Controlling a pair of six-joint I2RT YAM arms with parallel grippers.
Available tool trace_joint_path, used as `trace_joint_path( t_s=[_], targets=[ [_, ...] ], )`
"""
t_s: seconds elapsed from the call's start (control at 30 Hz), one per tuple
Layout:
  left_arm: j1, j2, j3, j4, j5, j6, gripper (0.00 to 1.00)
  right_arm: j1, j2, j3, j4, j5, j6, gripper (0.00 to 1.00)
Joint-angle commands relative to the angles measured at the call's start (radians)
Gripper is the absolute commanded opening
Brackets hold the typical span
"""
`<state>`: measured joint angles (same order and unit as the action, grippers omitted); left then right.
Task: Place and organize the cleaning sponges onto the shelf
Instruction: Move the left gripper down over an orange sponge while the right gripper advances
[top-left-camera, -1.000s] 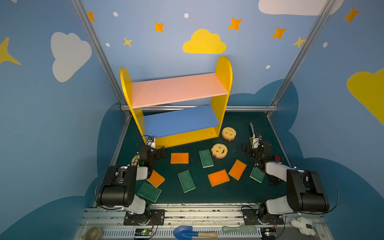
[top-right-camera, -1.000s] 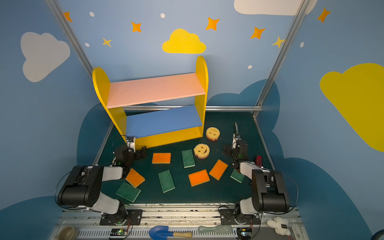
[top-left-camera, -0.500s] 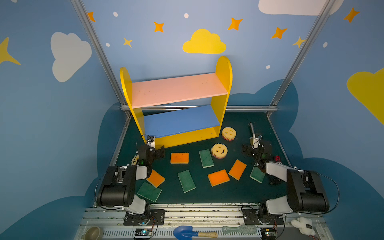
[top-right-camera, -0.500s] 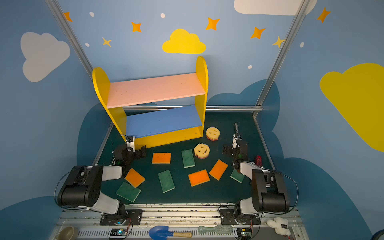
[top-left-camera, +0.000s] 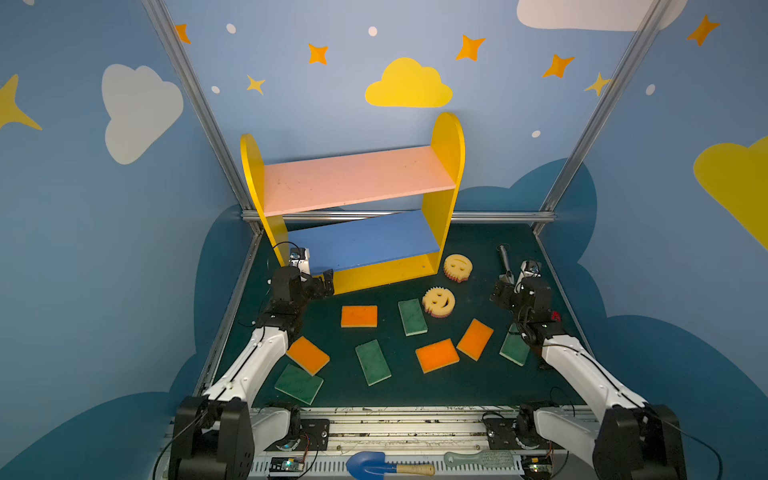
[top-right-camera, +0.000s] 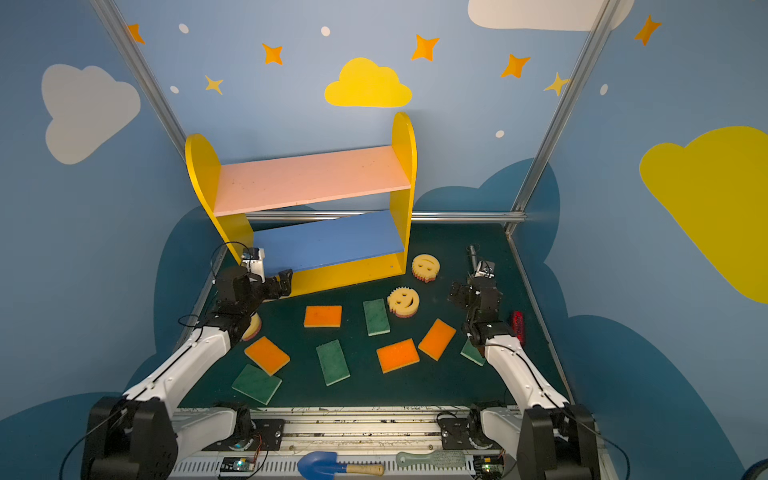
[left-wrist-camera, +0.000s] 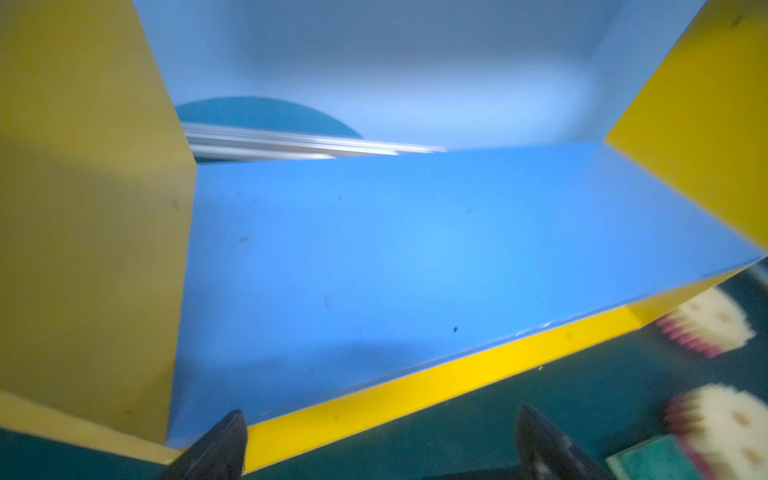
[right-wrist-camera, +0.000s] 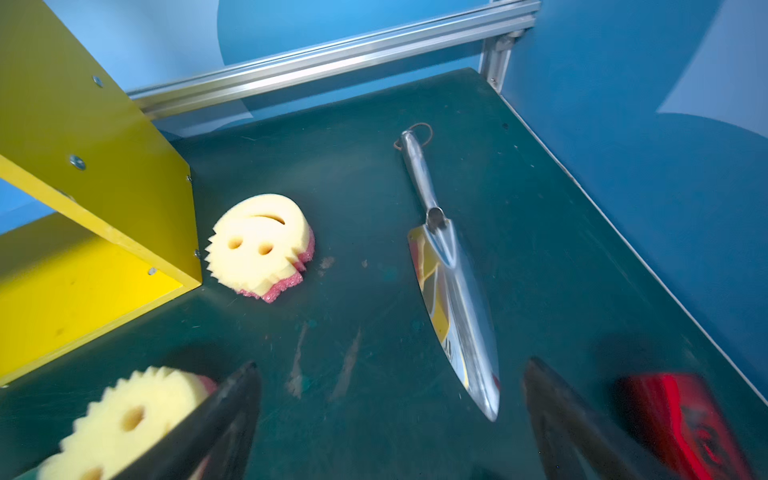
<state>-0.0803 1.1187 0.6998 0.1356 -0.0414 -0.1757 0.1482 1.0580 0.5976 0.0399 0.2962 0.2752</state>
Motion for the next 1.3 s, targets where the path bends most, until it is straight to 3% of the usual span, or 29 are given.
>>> trace_joint_path(
  t_s=[0.0,0.07,0.17,0.4,0.67,0.87,1.1,1.27],
  targets=[
    [-0.014,-0.091,0.045,-0.168,-0.025,-0.108,0.99,0.012,-0.101,0.042,-0.175,0.061,0.081,0.97],
    [-0.021,-0.122,0.075,-0.252,-0.025,-0.121,0.99,0.022,-0.158,0.049,-0.194,0.052,0.067,0.97],
    [-0.043,-0.153,0.132,-0.374,-0.011,-0.135,0.99,0.031,-0.231,0.071,-0.242,-0.065,0.022,0.97],
    [-0.156,-0.232,0.247,-0.649,-0.010,-0.169,0.96,0.071,-0.277,0.216,-0.482,-0.230,0.113,0.97],
    [-0.337,-0.326,0.197,-0.786,-0.067,-0.295,0.84,0.180,-0.330,0.232,-0.611,-0.375,0.178,0.93],
    [-0.490,-0.323,0.061,-0.733,-0.165,-0.411,0.76,0.252,-0.318,0.169,-0.574,-0.468,0.197,0.87],
    [-0.532,-0.268,-0.222,-0.426,-0.184,-0.647,0.68,0.274,-0.208,0.146,-0.479,-0.517,0.197,0.87],
    [-0.533,-0.150,-0.279,-0.267,-0.215,-0.749,0.67,0.275,-0.140,0.137,-0.397,-0.523,0.227,0.87]
  ],
)
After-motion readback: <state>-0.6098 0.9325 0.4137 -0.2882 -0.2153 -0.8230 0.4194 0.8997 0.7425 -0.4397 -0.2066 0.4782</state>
